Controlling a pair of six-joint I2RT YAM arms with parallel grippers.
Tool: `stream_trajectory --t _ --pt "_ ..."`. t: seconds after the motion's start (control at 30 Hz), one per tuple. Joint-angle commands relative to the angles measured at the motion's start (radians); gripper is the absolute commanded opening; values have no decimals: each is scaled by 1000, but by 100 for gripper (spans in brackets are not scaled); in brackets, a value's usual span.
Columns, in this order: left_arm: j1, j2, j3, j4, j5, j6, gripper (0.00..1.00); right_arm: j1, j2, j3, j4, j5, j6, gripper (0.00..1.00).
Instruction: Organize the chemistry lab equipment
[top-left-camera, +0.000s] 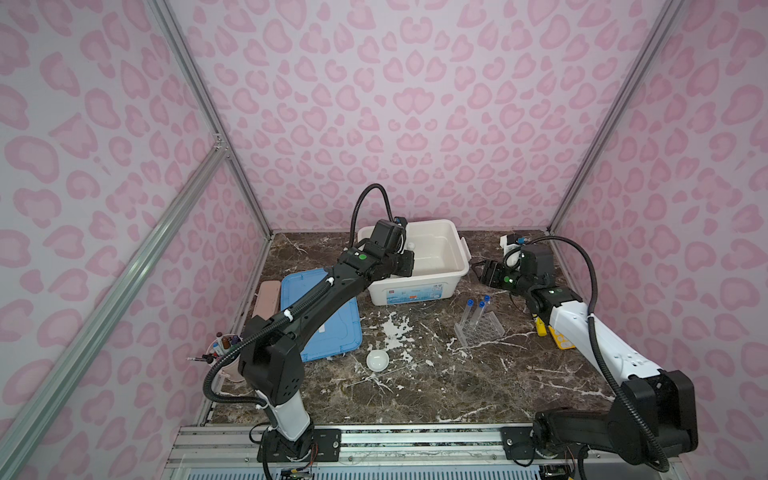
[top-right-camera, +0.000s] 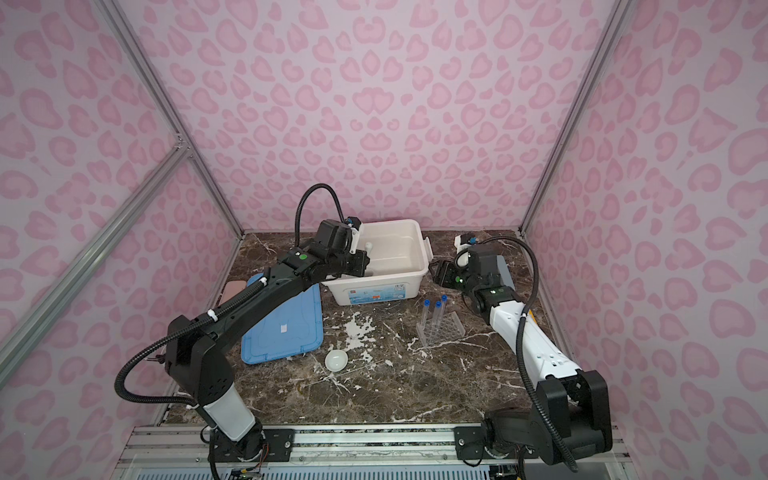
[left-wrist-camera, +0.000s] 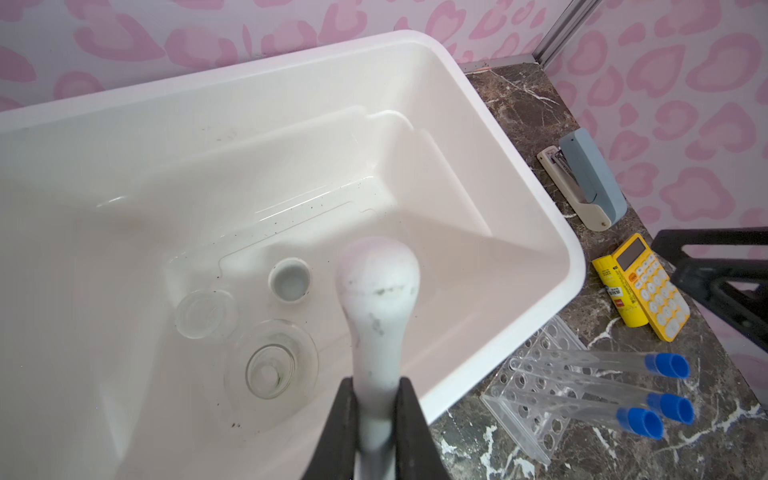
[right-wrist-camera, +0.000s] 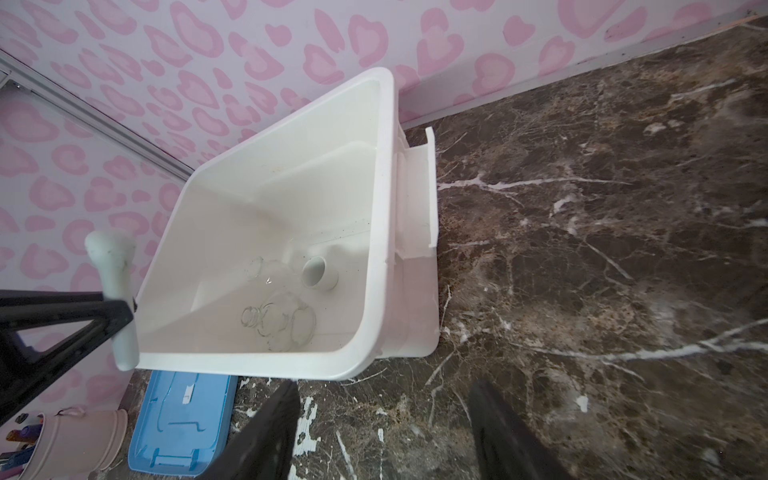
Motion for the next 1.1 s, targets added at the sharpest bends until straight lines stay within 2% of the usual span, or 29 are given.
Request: stream_trajectory --t 0.0,0.6,1.07 --pt "13 54 54 -6 74 22 4 0 2 8 2 0 -7 67" --pt "58 304 188 -52 201 39 4 1 1 9 -17 8 -15 67" --pt "69 396 219 -101 204 66 4 -2 -1 0 -19 15 -19 67"
